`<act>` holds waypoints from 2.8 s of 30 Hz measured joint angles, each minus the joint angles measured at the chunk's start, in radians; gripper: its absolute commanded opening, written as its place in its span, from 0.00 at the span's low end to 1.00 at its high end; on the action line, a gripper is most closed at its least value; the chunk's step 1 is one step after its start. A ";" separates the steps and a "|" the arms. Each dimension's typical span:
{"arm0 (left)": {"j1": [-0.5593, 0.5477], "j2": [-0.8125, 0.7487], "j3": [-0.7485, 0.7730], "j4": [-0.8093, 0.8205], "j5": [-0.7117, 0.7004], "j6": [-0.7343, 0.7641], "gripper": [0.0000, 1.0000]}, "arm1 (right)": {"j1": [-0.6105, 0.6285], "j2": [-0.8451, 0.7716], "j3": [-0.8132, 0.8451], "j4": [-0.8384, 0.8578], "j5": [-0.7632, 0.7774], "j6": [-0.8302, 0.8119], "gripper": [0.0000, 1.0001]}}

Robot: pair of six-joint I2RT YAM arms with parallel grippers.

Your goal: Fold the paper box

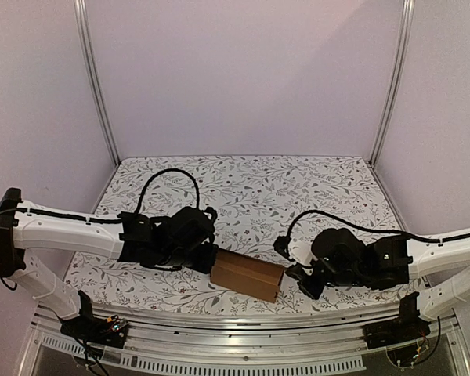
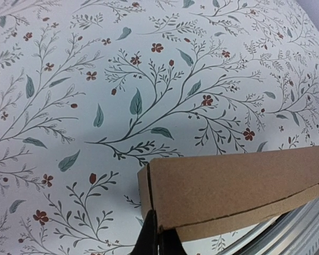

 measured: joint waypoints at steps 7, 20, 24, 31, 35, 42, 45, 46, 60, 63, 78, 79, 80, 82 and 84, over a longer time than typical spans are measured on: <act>-0.003 0.000 0.000 -0.010 -0.018 -0.009 0.00 | 0.007 0.031 0.025 -0.001 0.055 0.011 0.00; -0.026 -0.006 0.002 -0.083 -0.115 -0.084 0.00 | 0.016 0.139 0.122 0.013 0.139 0.141 0.00; -0.039 -0.006 0.002 -0.102 -0.142 -0.110 0.00 | 0.020 0.171 0.150 0.014 0.181 0.204 0.00; -0.056 -0.012 0.003 -0.131 -0.172 -0.150 0.00 | 0.027 0.215 0.186 0.021 0.241 0.312 0.00; -0.059 -0.019 0.003 -0.146 -0.177 -0.164 0.00 | 0.027 0.236 0.195 0.034 0.262 0.367 0.00; -0.064 -0.027 0.003 -0.169 -0.183 -0.180 0.00 | 0.027 0.264 0.213 0.052 0.274 0.446 0.00; -0.067 -0.027 0.003 -0.175 -0.191 -0.183 0.00 | 0.027 0.271 0.224 0.057 0.274 0.472 0.00; -0.068 -0.027 0.003 -0.178 -0.194 -0.183 0.00 | 0.027 0.275 0.227 0.059 0.274 0.480 0.00; -0.076 -0.027 0.003 -0.197 -0.210 -0.185 0.00 | 0.027 0.307 0.259 0.050 0.279 0.569 0.00; -0.077 -0.027 0.003 -0.202 -0.218 -0.187 0.00 | 0.027 0.311 0.271 0.042 0.278 0.579 0.00; -0.088 -0.027 0.001 -0.206 -0.236 -0.187 0.00 | 0.011 0.336 0.306 0.014 0.266 0.652 0.00; -0.089 -0.027 0.001 -0.206 -0.237 -0.187 0.00 | 0.011 0.338 0.306 0.013 0.266 0.654 0.00; -0.089 -0.027 0.001 -0.206 -0.238 -0.187 0.00 | 0.011 0.340 0.306 0.013 0.266 0.658 0.00; -0.089 -0.027 0.001 -0.207 -0.239 -0.187 0.00 | 0.011 0.345 0.306 0.013 0.267 0.663 0.00; -0.089 -0.027 0.001 -0.208 -0.240 -0.187 0.00 | 0.011 0.348 0.305 0.013 0.267 0.668 0.00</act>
